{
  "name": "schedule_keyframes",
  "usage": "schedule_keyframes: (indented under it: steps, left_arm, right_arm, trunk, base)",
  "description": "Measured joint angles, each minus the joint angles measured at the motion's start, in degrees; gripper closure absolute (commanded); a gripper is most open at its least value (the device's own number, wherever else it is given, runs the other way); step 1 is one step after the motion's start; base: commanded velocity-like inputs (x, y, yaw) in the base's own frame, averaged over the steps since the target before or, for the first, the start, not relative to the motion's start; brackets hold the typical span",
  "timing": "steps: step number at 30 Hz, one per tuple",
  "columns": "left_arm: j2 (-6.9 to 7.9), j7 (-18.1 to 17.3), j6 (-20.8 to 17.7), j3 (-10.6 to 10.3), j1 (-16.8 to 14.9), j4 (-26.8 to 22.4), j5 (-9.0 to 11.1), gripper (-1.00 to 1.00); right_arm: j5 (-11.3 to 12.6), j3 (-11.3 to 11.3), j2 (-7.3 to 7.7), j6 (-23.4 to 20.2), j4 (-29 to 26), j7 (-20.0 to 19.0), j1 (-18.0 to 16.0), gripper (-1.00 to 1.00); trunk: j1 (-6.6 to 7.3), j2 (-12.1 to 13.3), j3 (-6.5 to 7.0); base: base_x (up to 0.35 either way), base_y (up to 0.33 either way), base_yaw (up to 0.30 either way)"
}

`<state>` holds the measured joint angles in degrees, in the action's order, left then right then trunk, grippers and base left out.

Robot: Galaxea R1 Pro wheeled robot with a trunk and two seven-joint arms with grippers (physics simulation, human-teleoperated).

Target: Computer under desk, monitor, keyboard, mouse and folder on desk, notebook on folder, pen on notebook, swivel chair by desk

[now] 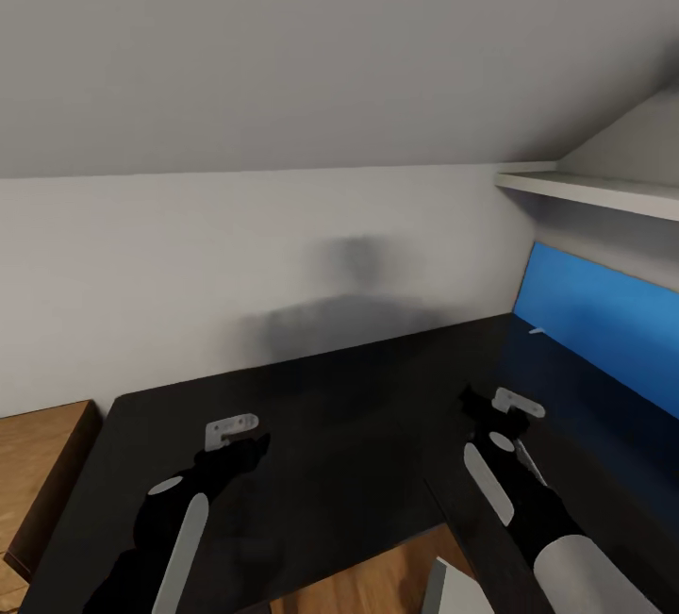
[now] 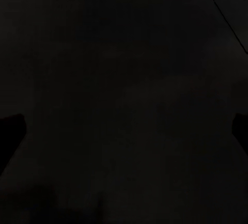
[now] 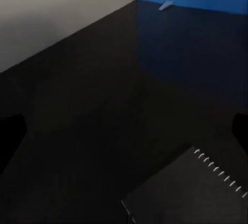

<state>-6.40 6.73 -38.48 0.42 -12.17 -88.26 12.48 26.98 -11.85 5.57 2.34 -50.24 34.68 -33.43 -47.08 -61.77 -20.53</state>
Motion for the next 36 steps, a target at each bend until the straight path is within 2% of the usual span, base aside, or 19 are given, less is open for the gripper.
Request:
schedule_keyframes:
  steps: [2,6,7,9,10,12,13,15,18,21,27,32,33,36]
  left_arm:
    - [0.01,-0.01,0.0,0.03,0.0,0.0,0.0,-1.0]
    - [0.0,0.0,0.0,0.06,0.03,0.0,0.0,-1.0]
    - [0.0,0.01,0.0,0.06,0.02,0.0,0.0,-1.0]
    - [0.01,0.03,0.02,0.07,0.03,0.0,0.0,-1.0]
    - [0.01,0.03,0.01,0.04,0.05,0.0,0.0,-1.0]
    - [0.01,0.02,0.02,0.02,0.04,0.0,0.0,-1.0]
    - [0.01,0.03,0.02,0.01,0.06,0.0,0.0,-1.0]
    - [0.0,0.01,0.01,0.03,0.03,-0.05,0.03,-1.0]
    - [0.01,-0.06,0.0,0.05,0.04,-0.23,0.15,-1.0]
    - [-0.04,-0.1,-0.05,0.07,0.03,-0.78,0.26,-1.0]
    - [-0.1,-0.21,-0.28,0.21,0.06,-3.18,1.24,-1.0]
    - [-0.08,-0.28,-0.4,0.23,0.08,-4.08,5.74,-1.0]
    - [-0.05,-0.28,-0.44,0.25,0.08,-4.19,7.43,-1.0]
    - [0.08,-0.26,-0.49,0.33,0.07,-4.32,10.12,-1.0]
  right_arm:
    - [0.63,0.34,1.29,-0.97,1.74,-0.99,-2.69,-1.0]
    - [2.44,1.19,2.61,-2.56,7.79,-4.22,-8.09,-1.0]
    - [2.99,1.5,3.22,-3.07,11.55,-5.86,-10.49,-1.0]
    - [3.44,1.73,3.85,-3.4,15.97,-7.73,-13.11,-1.0]
    - [3.73,1.85,4.38,-3.57,20.52,-9.59,-15.62,-1.0]
    - [3.96,1.97,4.84,-3.66,25.15,-11.43,-18.14,-1.0]
    - [4.23,2.09,5.39,-3.67,29.18,-12.93,-20.29,-1.0]
    - [4.79,2.29,6.51,-3.69,33.69,-14.5,-22.64,-1.0]
    - [5.81,2.42,7.63,-3.8,36.7,-15.49,-24.13,-1.0]
    - [7.06,2.5,8.12,-3.92,38.18,-15.93,-24.74,-1.0]
    - [9.93,2.45,8.42,-4.04,39.92,-16.42,-25.05,-1.0]
    - [12.51,2.43,8.4,-4.07,43.42,-17.8,-25.07,-1.0]
    - [13.04,2.44,8.4,-4.08,44.3,-18.75,-25.07,-1.0]
    - [13.81,2.35,8.26,-4.28,45.56,-21.3,-25.08,-1.0]
  trunk:
    - [0.0,0.0,0.01]
    - [0.0,0.0,0.0]
    - [0.0,0.0,0.0]
    - [0.0,0.0,0.0]
    - [0.0,0.0,0.0]
    - [0.0,0.0,0.0]
    - [0.0,0.0,0.0]
    - [0.0,0.0,0.0]
    - [0.0,0.0,0.0]
    - [0.0,0.0,0.0]
    - [0.0,0.0,0.0]
    - [0.0,0.0,0.0]
    - [0.0,0.0,-0.01]
    - [0.0,0.0,0.0]
  base:
    - [0.0,0.0,0.0]
    - [0.0,0.0,0.0]
    - [0.0,0.0,0.0]
    - [0.0,0.0,0.0]
    - [0.0,0.0,0.0]
    - [0.0,0.0,0.0]
    - [0.0,0.0,0.0]
    - [0.0,0.0,0.0]
    - [0.0,0.0,0.0]
    - [0.0,0.0,0.0]
    - [0.0,0.0,0.0]
    - [0.0,0.0,0.0]
    - [0.0,0.0,0.0]
    - [0.0,0.0,0.0]
